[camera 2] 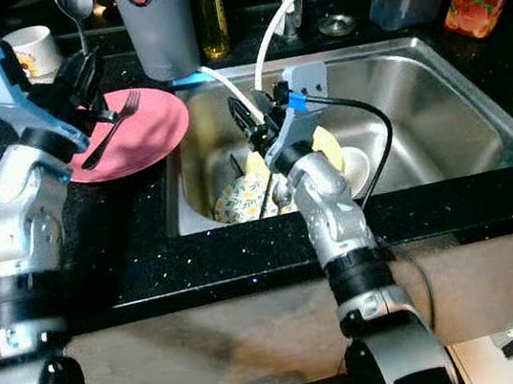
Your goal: Kitchen organization
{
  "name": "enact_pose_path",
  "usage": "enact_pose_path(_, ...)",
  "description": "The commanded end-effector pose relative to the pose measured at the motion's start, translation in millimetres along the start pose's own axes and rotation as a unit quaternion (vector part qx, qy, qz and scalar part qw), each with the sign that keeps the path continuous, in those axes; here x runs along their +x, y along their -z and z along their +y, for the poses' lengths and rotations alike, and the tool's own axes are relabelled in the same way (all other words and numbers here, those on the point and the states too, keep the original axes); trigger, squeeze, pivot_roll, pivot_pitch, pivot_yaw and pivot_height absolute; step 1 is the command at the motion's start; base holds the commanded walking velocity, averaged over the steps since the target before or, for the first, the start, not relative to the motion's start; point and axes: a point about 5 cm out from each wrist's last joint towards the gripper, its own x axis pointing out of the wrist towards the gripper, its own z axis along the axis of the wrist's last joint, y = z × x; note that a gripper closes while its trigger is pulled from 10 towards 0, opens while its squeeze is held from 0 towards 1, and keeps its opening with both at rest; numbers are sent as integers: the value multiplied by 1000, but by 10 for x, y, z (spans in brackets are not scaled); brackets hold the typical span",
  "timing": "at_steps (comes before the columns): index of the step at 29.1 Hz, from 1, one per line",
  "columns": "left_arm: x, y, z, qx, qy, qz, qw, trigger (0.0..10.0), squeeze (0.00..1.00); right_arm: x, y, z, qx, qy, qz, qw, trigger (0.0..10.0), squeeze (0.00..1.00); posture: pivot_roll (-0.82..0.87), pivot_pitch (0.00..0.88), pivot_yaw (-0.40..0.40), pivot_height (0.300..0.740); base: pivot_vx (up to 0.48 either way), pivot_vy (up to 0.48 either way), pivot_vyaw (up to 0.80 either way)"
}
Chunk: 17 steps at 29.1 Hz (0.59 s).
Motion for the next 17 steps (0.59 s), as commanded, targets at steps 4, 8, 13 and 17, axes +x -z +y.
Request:
enact_pose_path(4,-62,92,-159,-19,27,22,999,0,0,-76,27,49,23,13,6,1000,10000,0,50,121,6,740,0,0,0)
enact_pose_path(8,-93,133,-221,-20,40,37,998,0,0,-115,42,68,37,27,9,999,10000,0,51,122,6,740,0,0,0)
enact_pose_path(13,-108,147,-251,-33,45,42,998,0,0,-141,43,88,48,36,12,998,10000,0,53,122,8,740,0,0,0)
enact_pose_path(17,-122,173,-285,-37,51,50,997,0,0,-148,34,106,55,39,13,998,10000,0,51,119,7,740,0,0,0)
